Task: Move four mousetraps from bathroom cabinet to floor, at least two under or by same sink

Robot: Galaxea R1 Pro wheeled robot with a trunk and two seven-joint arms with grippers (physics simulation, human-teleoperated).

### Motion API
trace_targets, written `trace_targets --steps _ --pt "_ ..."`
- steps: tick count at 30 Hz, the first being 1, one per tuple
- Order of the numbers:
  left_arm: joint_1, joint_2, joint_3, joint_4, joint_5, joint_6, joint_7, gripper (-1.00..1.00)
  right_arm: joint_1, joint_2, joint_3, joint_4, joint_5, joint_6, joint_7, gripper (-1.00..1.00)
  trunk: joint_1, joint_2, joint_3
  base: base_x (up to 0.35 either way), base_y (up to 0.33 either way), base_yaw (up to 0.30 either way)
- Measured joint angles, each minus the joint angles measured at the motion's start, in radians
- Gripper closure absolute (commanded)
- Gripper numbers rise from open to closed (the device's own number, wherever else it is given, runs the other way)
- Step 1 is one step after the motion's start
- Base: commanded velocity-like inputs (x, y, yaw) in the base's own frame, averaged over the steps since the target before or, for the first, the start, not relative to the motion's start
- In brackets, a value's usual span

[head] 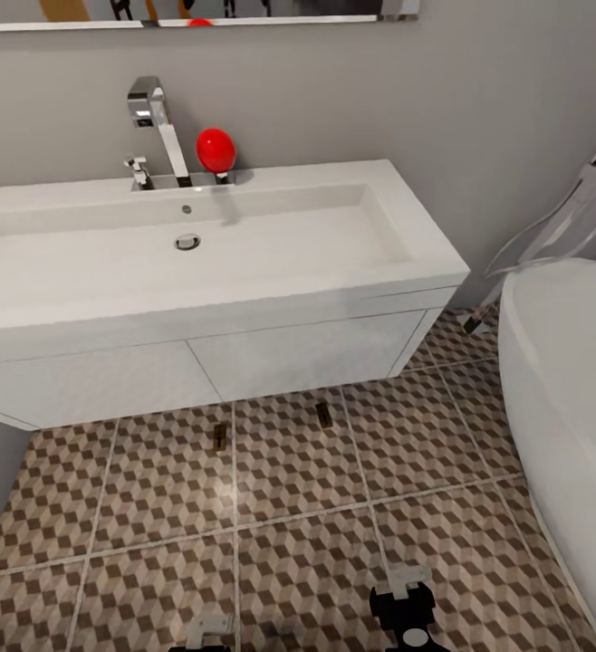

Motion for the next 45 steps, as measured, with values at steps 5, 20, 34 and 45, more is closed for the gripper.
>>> trace_targets --steps 5,20,34,45 --pt "0.000 0.000 0.000 0.000 0.000 0.000 0.000 -1.00 0.000 0.000 0.000 0.000 0.001 -0.001 0.000 -1.00 0.000 0.000 0.007 0.000 0.000 -0.002" --pt "0.000 0.000 0.000 0.000 0.000 0.000 0.000 -1.00 0.000 0.000 0.000 0.000 0.001 -0.001 0.000 -1.00 0.000 0.000 0.031 0.000 0.000 0.000" --pt "0.000 0.000 0.000 0.000 0.000 0.001 0.000 -1.00 0.000 -0.001 0.000 0.000 -0.002 -0.001 0.000 -1.00 0.000 0.000 0.054 0.000 0.000 -0.056" --pt "0.000 0.000 0.000 0.000 0.000 0.001 0.000 -1.00 0.001 0.000 0.000 0.000 -0.002 0.000 0.000 -1.00 0.000 0.000 0.070 0.000 0.000 -0.153"
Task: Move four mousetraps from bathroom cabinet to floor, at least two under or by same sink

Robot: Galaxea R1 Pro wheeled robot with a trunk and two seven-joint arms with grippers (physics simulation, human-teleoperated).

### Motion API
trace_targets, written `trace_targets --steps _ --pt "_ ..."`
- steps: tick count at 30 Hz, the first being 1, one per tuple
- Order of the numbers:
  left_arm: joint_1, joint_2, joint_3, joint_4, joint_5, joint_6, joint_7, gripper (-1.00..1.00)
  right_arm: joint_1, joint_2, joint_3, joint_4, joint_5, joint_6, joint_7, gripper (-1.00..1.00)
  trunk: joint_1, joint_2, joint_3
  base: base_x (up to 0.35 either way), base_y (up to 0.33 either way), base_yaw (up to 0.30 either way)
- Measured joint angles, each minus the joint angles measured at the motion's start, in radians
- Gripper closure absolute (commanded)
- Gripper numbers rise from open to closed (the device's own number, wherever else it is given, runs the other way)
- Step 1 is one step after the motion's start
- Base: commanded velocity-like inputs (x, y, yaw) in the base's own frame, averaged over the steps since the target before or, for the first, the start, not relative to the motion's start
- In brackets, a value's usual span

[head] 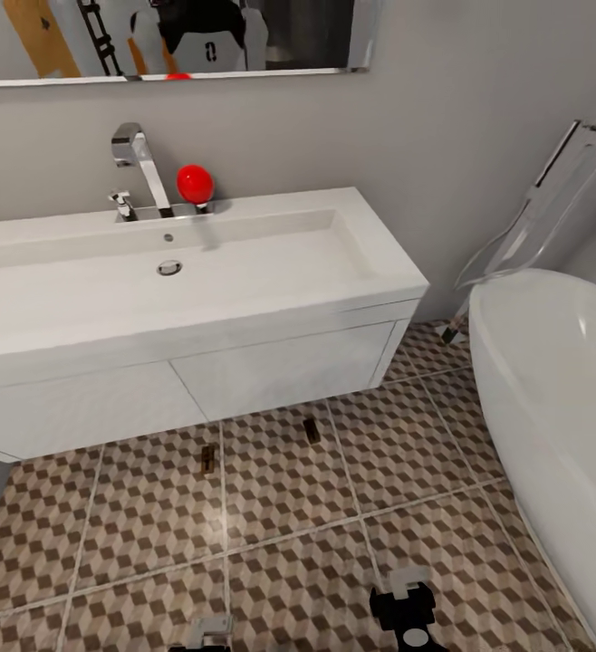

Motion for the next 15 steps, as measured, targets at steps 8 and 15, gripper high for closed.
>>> trace_targets --steps 8,15 --pt "0.000 0.000 0.000 0.000 0.000 0.000 0.000 -1.00 0.012 0.001 0.000 0.000 0.001 0.000 0.000 -1.00 0.000 0.000 0.011 0.000 0.000 -0.200" --pt "0.000 0.000 0.000 -0.001 0.001 0.000 0.000 -1.00 0.015 0.001 0.000 0.000 0.003 0.000 0.000 -1.00 0.000 0.000 0.020 0.000 0.000 -0.207"
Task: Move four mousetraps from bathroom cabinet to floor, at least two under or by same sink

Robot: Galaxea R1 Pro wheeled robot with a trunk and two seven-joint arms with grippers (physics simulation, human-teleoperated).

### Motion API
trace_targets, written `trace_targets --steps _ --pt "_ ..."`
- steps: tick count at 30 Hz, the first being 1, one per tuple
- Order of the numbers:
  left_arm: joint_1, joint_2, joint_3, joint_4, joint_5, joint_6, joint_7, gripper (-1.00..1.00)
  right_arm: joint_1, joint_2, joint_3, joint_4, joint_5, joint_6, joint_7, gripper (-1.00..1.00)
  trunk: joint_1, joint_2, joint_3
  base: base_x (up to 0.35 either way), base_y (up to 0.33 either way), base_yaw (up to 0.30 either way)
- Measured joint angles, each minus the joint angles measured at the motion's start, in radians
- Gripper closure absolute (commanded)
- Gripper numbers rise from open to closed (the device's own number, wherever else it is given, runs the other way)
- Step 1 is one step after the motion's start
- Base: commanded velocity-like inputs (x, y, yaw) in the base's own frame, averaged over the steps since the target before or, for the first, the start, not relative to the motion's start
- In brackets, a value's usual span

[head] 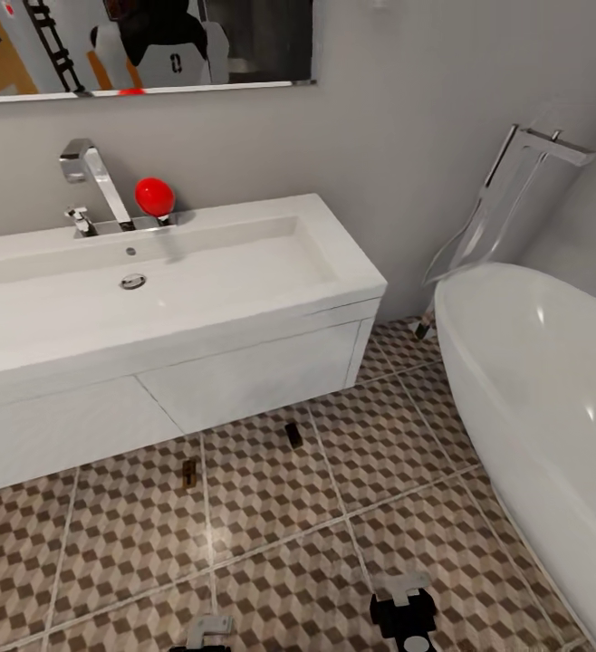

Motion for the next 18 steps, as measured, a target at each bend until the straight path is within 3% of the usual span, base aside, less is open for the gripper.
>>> trace_targets --steps 18 --pt "0.001 0.000 0.000 0.001 0.001 -0.001 0.000 -1.00 0.000 -0.001 0.000 0.000 0.000 0.000 0.000 -1.00 0.000 0.000 0.023 0.000 0.000 -0.208"
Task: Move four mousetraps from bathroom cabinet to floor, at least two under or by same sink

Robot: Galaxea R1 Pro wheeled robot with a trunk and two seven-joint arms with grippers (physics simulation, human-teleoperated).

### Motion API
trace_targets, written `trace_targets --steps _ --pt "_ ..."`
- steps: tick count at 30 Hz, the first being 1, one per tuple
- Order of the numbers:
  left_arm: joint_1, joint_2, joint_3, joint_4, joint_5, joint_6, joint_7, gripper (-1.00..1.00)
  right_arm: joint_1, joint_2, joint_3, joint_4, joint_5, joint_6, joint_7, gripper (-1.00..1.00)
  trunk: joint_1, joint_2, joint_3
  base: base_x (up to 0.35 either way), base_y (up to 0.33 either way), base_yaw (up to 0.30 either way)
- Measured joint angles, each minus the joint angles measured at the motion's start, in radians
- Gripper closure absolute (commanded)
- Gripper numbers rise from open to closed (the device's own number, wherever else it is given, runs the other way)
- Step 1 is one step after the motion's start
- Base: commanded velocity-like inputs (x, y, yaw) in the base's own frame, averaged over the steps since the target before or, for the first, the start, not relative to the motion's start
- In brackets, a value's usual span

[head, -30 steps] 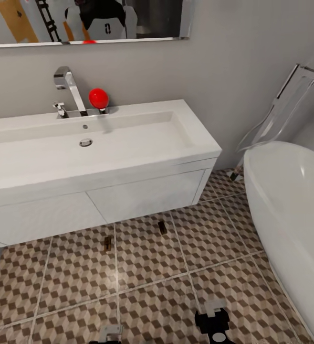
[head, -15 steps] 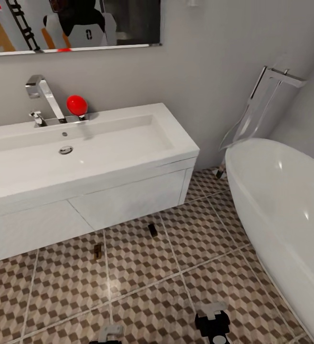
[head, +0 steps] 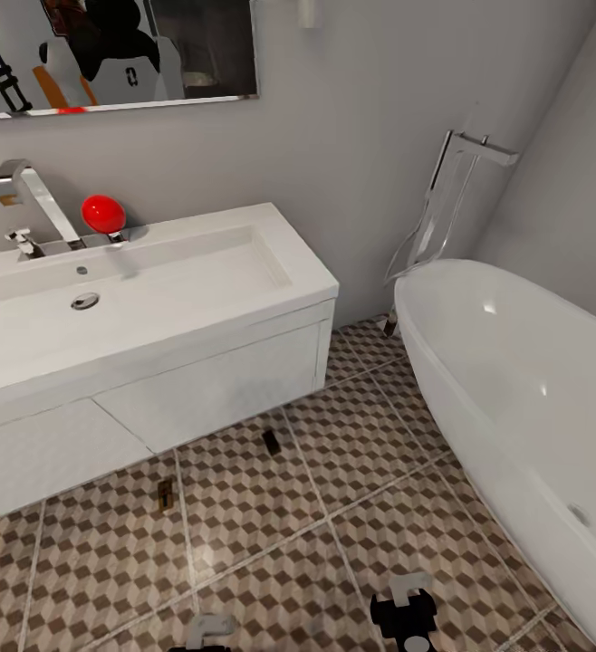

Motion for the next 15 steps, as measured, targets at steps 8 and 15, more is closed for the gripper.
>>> trace_targets --steps 8,15 --pt "0.000 0.000 0.000 0.000 0.000 0.000 0.000 -1.00 0.000 0.000 0.000 0.000 0.000 -0.001 0.000 -1.00 0.000 0.000 0.010 0.000 0.000 -0.208" --pt "0.000 0.000 0.000 0.000 0.000 0.000 0.000 -1.00 0.000 0.000 0.000 0.000 0.000 -0.001 0.000 -1.00 0.000 0.000 0.019 0.000 0.000 -0.208"
